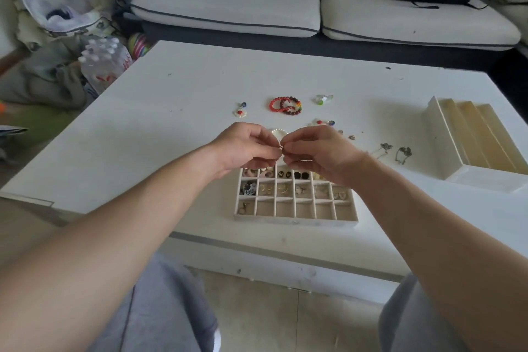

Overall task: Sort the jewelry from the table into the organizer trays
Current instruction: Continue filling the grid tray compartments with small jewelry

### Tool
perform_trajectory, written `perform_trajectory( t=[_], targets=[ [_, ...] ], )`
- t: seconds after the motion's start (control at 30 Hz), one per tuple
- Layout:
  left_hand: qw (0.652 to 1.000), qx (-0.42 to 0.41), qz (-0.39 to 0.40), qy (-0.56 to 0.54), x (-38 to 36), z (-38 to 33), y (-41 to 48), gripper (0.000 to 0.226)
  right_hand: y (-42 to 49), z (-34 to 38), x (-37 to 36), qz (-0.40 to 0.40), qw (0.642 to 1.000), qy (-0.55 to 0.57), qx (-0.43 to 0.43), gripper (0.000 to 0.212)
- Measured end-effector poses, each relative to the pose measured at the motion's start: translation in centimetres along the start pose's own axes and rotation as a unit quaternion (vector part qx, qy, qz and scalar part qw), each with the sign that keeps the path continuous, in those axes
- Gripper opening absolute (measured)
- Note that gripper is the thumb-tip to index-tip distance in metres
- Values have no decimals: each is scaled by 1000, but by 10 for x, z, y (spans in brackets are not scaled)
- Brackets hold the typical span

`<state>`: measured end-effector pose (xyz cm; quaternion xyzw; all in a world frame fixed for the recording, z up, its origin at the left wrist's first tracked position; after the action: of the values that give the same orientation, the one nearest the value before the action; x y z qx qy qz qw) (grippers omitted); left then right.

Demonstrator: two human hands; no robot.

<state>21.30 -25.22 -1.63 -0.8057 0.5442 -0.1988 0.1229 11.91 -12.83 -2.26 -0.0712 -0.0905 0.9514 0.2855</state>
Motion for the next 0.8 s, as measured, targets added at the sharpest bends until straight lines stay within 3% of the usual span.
perform_trajectory(
  t=[0.37,0.53,0.67,0.8],
  targets=[
    [993,61,-34,93,26,33,-20,11,6,-22,-43,-23,987,-158,6,7],
    [982,74,-12,176,32,52,-20,9,9,-35,-57,-6,954,-298,18,14],
    [940,57,-44,332,44,63,-14,2,5,-48,-69,30,920,-389,29,11],
    [929,81,-28,359,45,73,-16,2,0,-57,-78,30,883,-466,40,14]
  ],
)
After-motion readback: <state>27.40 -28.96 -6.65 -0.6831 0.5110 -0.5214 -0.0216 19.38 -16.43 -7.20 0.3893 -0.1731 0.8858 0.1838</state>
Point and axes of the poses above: each hand's wrist, its own y-axis towards the middle knuckle, its own x-axis out of the back of the hand, z = x × y, the point moved 7 cm from there along y, towards the middle knuckle, and after that the axes turned 5 degrees about x, right-handed, at the moved point
